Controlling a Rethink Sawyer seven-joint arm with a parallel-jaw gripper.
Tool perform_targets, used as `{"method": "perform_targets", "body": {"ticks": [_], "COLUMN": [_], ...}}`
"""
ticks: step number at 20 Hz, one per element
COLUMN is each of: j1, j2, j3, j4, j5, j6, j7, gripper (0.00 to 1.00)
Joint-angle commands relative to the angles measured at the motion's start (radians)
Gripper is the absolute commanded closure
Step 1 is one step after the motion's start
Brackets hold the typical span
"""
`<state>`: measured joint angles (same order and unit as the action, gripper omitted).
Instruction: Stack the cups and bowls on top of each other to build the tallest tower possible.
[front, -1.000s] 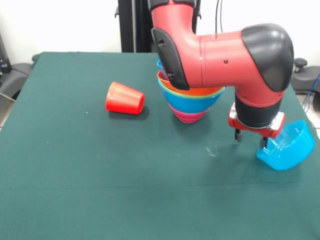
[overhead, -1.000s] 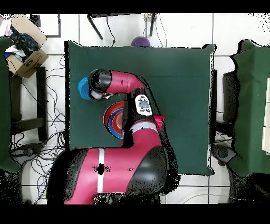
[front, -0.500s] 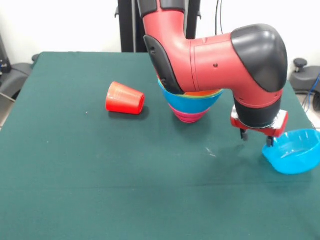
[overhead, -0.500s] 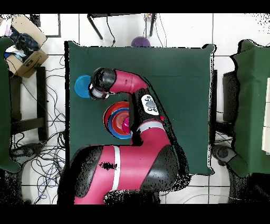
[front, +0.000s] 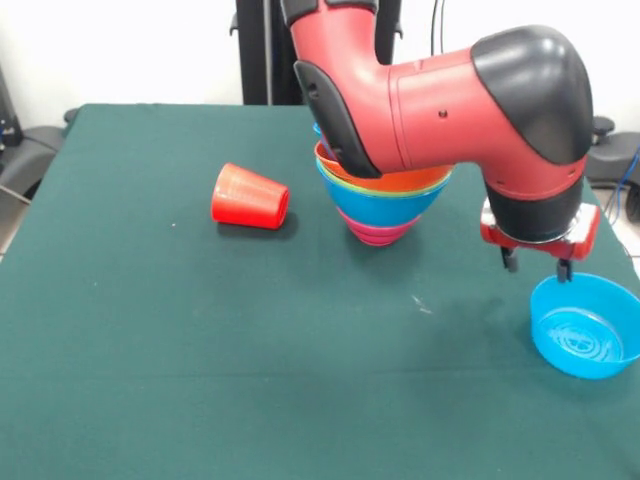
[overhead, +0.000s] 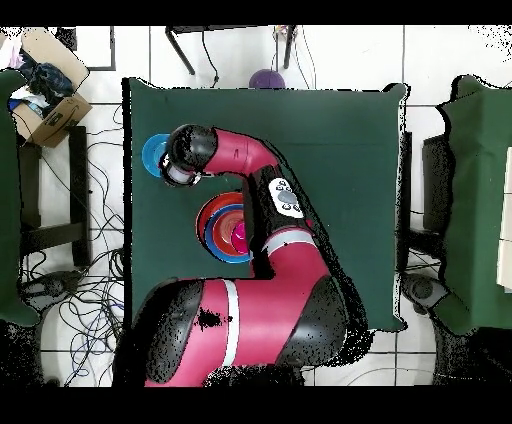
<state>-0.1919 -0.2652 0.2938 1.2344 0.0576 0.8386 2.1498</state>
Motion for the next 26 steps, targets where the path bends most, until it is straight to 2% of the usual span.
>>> {"method": "perform_targets", "body": {"ticks": [1, 5, 9, 14, 17, 22, 26], "j1": [0.001, 0.019, 0.029, 0.080, 0.104, 0.152, 0.166], "j2": [-0.031, -0.033, -0.045, -0.023, -0.010, 0.016, 0.035], "j3": [0.051, 0.032, 0.023, -0.047, -0.079, -0.153, -0.181], "j4": [0.032, 0.016, 0.039, -0.003, -0.024, -0.065, -0.087], "j5": [-0.049, -0.054, -0.060, -0.096, -0.098, -0.089, -0.075], "j6": [-0.111, -0.104, -0.128, -0.206, -0.220, -0.191, -0.169], "j7": [-0.035, -0.015, -0.003, 0.059, 0.075, 0.098, 0.086], "gripper": [0.00, 0.00, 0.00, 0.00, 0.00, 0.00, 0.00]}}
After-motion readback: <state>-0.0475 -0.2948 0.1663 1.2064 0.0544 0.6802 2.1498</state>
